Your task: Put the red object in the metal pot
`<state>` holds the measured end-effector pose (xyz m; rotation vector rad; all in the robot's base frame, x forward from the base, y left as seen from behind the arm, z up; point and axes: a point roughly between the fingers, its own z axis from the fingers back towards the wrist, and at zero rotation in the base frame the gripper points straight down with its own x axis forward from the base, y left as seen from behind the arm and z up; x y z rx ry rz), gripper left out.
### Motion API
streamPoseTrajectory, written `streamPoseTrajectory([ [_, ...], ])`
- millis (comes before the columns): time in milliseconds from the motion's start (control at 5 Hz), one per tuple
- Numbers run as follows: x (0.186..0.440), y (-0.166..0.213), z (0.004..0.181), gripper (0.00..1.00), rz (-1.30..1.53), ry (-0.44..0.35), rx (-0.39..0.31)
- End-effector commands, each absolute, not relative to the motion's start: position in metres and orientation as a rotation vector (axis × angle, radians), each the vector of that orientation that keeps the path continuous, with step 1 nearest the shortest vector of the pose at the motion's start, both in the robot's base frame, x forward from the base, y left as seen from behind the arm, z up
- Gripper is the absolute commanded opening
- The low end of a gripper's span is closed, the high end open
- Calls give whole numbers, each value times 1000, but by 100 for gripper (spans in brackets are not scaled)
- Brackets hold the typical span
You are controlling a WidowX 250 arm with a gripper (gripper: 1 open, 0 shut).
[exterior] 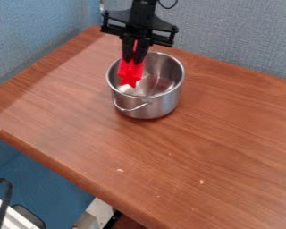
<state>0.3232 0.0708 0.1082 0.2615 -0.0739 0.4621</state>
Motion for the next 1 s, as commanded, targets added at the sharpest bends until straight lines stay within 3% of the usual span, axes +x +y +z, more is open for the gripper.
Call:
streamPoseTrajectory([
  [0, 332, 64, 126, 0, 423, -141, 282],
  [200, 340, 51, 125, 0, 373, -150, 289],
  [800, 318, 64, 122, 0, 334, -161, 304],
])
